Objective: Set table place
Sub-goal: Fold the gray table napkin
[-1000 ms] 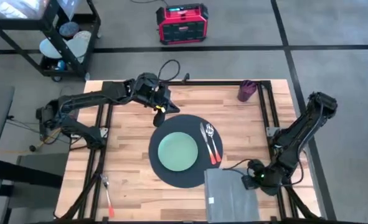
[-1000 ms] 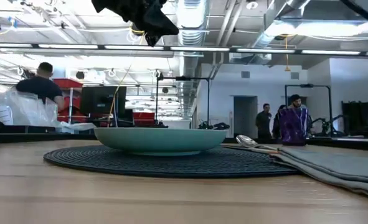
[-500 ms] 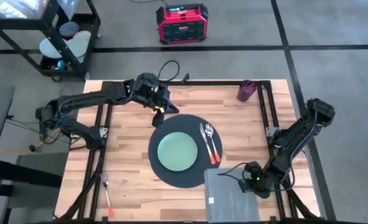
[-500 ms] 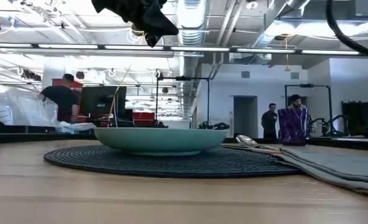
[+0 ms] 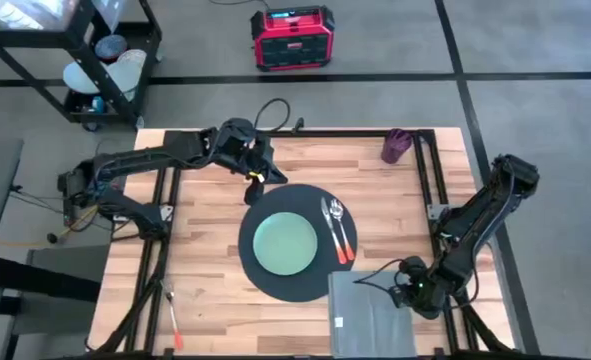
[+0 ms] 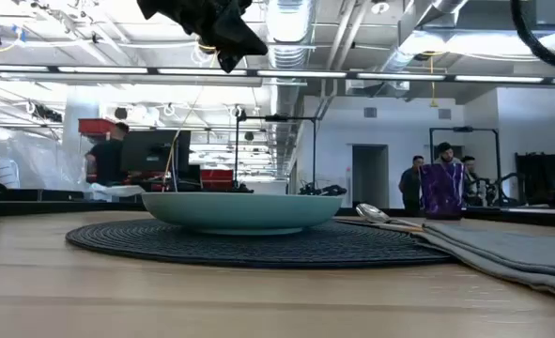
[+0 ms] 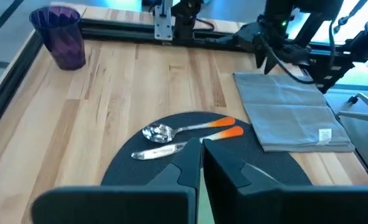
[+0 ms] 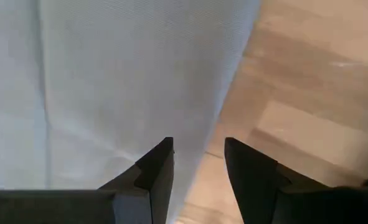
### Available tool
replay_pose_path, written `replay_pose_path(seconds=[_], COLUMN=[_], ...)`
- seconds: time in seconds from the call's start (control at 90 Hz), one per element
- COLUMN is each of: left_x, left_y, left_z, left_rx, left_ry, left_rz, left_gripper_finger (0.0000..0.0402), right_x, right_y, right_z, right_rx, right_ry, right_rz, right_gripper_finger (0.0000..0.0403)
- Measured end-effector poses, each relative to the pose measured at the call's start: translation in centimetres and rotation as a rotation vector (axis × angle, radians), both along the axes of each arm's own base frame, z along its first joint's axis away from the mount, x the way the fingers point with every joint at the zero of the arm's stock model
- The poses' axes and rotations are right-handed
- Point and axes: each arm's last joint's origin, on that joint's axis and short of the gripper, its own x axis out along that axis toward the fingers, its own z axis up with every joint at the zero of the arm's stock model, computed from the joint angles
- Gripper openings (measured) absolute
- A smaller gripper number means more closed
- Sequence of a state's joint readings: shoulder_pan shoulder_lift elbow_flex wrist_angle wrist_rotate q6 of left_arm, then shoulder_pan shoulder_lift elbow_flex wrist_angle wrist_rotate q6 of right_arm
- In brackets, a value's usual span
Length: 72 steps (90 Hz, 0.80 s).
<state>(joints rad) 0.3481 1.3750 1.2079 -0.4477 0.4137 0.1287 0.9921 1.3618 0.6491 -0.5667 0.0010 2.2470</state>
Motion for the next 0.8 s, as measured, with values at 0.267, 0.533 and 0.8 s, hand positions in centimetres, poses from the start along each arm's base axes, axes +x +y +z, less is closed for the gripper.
replay_pose_path(seconds=[0.267,0.533,0.8], left_x=[-0.1,-0.1,-0.1], left_y=[0.0,0.0,0.0], left_z=[-0.1,-0.1,0.0], left_rx=[0.006,0.015,0.047], left_ry=[0.012,0.012,0.001], left_rz=[-0.006,-0.012,-0.029], left_gripper_finger=[0.0,0.0,0.0], right_x=[0.5,1.4,1.3], right_y=[0.7,2.4,2.5], right_z=[-1.8,-3.4,-3.6], right_rx=[-0.016,0.128,0.148], right_ry=[0.071,0.15,0.173], right_rz=[0.015,0.06,0.08], right_gripper_finger=[0.0132,0.0111,0.0012])
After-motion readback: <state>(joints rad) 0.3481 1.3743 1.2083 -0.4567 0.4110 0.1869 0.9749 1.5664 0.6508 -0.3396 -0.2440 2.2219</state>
